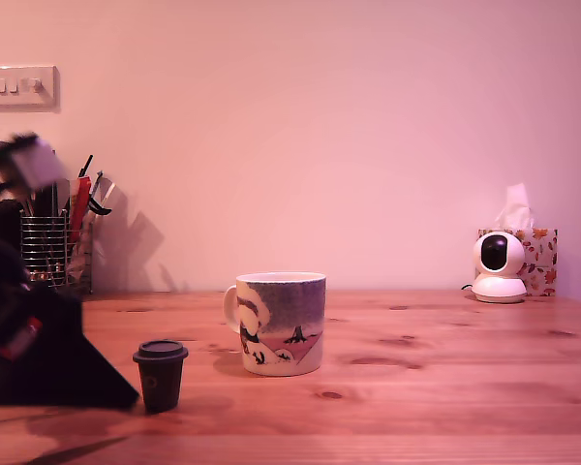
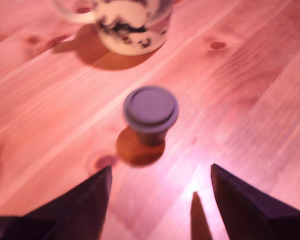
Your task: Pick up the coffee capsules on the table and drop them inside the coffee cup
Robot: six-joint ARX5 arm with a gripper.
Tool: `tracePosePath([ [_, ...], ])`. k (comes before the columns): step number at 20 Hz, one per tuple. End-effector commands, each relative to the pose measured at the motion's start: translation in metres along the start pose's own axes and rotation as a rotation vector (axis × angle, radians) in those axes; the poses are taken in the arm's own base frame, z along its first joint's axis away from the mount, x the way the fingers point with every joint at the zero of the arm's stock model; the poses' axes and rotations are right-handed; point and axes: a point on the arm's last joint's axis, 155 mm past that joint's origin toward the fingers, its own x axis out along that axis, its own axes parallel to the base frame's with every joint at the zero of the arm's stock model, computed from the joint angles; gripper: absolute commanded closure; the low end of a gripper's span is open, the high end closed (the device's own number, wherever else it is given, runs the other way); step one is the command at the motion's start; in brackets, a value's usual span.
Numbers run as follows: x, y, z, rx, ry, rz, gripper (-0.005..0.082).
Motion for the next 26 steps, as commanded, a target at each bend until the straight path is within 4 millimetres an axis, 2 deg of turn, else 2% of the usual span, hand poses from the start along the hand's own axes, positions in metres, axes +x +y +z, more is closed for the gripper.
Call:
tracePosePath([
  [1, 0.008, -0.002, 0.006, 0.015, 0.001, -0.018, 0.0203],
  [7, 0.03, 0.0, 0.008, 0.013, 0.034, -0.037, 0.0203],
  [10, 0.034, 0.001, 0.006, 0.01, 0.043, -0.038, 0.0203],
  [12, 0.035, 0.003, 0.012, 0.018, 0.019, -0.029, 0.0204],
  [16, 0.035, 0.004, 0.013, 0.02, 0.014, -0.024, 0.0348],
  [19, 0.035, 0.004, 0.011, 0.017, 0.024, -0.026, 0.0381],
  [24, 0.034, 0.003, 0.007, 0.011, 0.038, -0.03, 0.0562],
  [26, 0.034, 0.003, 0.007, 0.008, 0.038, -0.031, 0.0591],
])
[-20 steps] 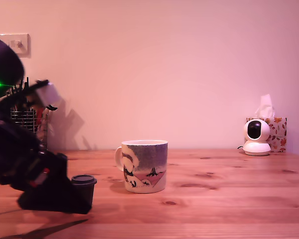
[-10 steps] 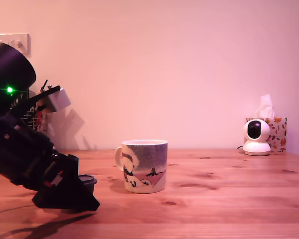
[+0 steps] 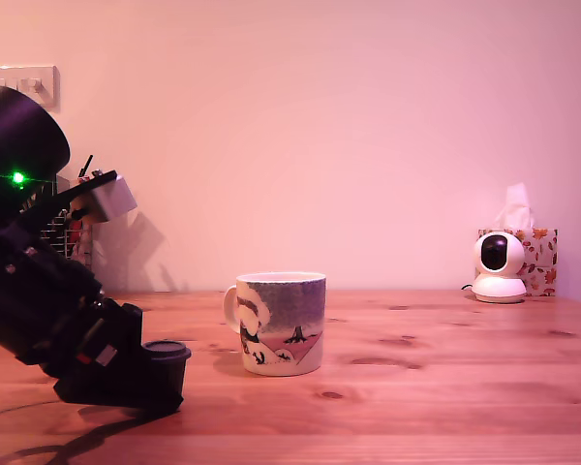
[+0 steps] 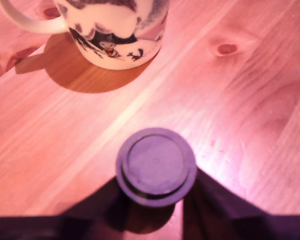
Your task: Pick up the coffee capsules on the table and drop them inside the coffee cup
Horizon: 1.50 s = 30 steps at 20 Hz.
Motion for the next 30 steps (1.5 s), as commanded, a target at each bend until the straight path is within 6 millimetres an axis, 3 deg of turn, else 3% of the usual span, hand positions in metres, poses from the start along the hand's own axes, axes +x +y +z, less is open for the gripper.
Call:
tracePosePath([
  [1, 0.002, -0.002, -0.006, -0.009, 0.016, -0.01, 0.0591],
  [7, -0.001, -0.005, -0.003, -0.05, 0.021, -0.022, 0.059],
  [10, -0.008, -0.006, 0.008, -0.064, 0.011, -0.028, 0.059],
  [14, -0.022, -0.005, 0.047, -0.075, -0.024, -0.038, 0.059],
  [22, -0.051, 0.011, 0.152, -0.033, -0.136, -0.016, 0.059],
  [26, -0.057, 0.014, 0.175, -0.017, -0.181, -0.006, 0.059],
  [30, -0.058, 0.015, 0.181, -0.014, -0.192, -0.005, 0.059],
])
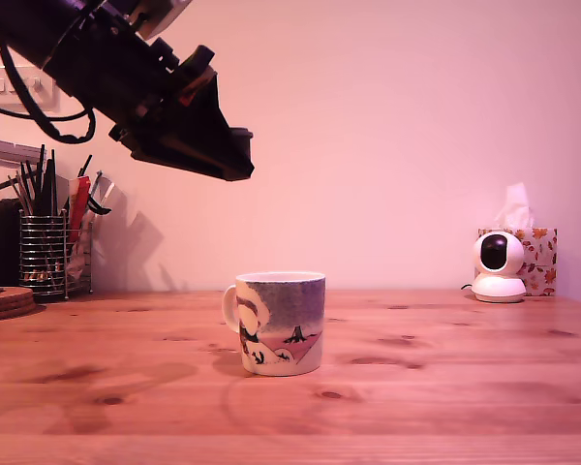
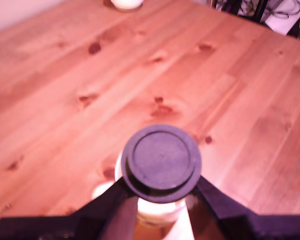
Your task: Pick up the coffee capsules on the table and drop them inside the coffee cup
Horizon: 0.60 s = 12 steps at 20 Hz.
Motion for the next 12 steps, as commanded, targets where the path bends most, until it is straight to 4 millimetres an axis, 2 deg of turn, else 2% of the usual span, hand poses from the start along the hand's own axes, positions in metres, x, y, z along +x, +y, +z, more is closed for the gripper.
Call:
tracePosePath([
  [1, 0.003, -0.001, 0.002, -0.001, 0.0, -0.007, 0.059],
  [5, 0.016, 0.001, -0.008, -0.038, 0.098, -0.03, 0.0589],
  [9, 0.033, 0.004, -0.008, -0.076, 0.192, -0.061, 0.0589],
  [12, 0.045, 0.006, -0.018, -0.116, 0.295, -0.082, 0.0586],
])
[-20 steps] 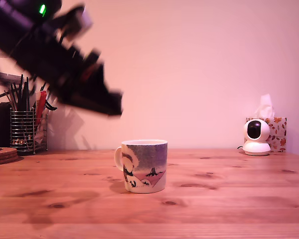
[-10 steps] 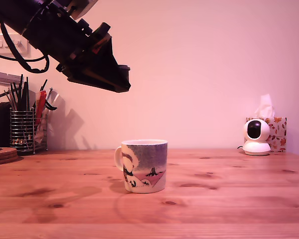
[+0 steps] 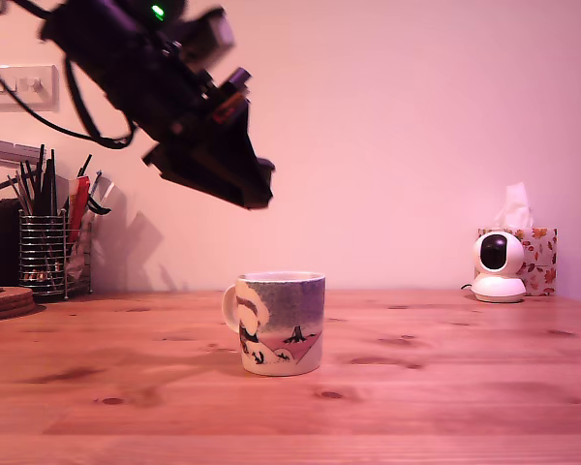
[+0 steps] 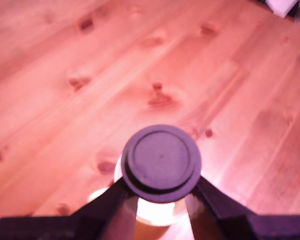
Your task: Pick up the coffee capsules on the table and drop them inside the coffee cup
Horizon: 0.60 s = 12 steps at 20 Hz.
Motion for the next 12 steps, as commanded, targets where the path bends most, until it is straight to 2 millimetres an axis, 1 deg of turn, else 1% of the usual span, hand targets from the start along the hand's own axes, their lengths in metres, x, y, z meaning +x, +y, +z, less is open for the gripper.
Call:
tracePosePath([
  [1, 0.014, 0.002, -0.006, -0.014, 0.053, -0.015, 0.0586],
  [3, 0.025, 0.003, -0.01, -0.03, 0.098, -0.03, 0.0586],
  [4, 0.031, 0.001, -0.014, -0.032, 0.12, -0.04, 0.0586],
  [8, 0.049, -0.003, -0.032, -0.031, 0.191, -0.052, 0.0586],
  [12, 0.051, -0.006, -0.029, -0.01, 0.185, -0.048, 0.0586],
])
